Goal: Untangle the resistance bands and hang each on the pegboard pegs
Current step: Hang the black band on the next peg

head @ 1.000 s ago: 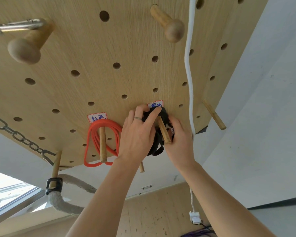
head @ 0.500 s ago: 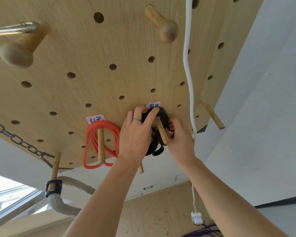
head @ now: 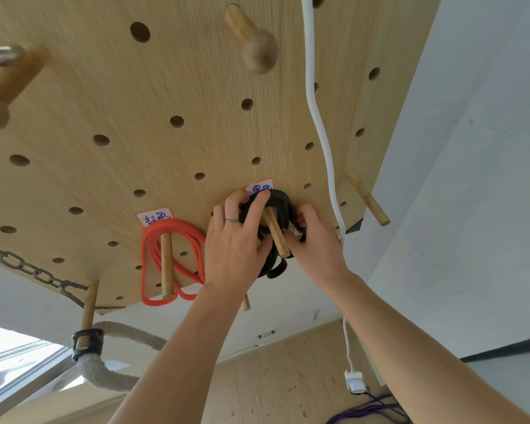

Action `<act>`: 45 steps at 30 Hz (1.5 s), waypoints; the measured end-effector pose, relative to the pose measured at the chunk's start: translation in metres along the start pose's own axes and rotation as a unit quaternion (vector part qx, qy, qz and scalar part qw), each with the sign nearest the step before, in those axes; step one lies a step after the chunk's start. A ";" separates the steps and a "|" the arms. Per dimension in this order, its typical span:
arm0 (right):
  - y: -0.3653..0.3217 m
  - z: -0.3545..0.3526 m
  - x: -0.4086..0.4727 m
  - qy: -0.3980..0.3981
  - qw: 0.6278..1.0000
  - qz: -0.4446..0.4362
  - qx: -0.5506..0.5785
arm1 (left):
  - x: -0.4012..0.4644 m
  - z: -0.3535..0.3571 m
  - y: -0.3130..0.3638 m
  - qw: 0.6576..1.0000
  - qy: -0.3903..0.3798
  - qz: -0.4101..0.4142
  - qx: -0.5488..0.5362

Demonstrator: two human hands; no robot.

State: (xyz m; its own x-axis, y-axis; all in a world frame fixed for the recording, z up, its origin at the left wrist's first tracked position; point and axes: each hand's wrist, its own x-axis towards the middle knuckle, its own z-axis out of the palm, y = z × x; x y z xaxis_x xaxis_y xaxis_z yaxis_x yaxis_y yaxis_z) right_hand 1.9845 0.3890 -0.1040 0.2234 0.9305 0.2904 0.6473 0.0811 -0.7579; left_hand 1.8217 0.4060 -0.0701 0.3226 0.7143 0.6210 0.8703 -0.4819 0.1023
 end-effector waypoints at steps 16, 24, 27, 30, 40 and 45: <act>-0.019 0.010 -0.014 -0.036 0.994 0.006 -0.108 | 0.003 0.000 0.006 1.000 -0.003 -0.010 0.019; -0.018 0.012 -0.012 -0.049 0.992 0.040 -0.110 | 0.010 -0.005 0.012 1.000 0.005 -0.007 0.026; -0.016 0.014 -0.011 -0.054 0.989 0.059 -0.125 | 0.009 -0.004 0.013 1.000 0.000 -0.010 0.022; -0.015 0.016 -0.011 -0.062 0.984 0.077 -0.148 | 0.008 -0.002 0.016 0.999 -0.015 -0.024 0.021; -0.008 0.030 -0.011 -0.066 0.978 0.140 -0.140 | 0.003 0.002 0.014 0.999 -0.007 -0.025 0.022; -0.009 0.038 -0.018 -0.019 0.987 0.148 -0.061 | 0.003 -0.006 0.012 1.000 -0.010 -0.021 0.014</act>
State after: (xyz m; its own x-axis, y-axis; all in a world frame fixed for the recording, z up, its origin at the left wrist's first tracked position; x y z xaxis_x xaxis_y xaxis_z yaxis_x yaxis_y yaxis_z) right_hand 1.9468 0.3854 -0.1248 0.3900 0.9198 0.0422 0.6412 -0.2384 -0.7294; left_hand 1.8309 0.3988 -0.0624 0.2925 0.7433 0.6017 0.8933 -0.4368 0.1053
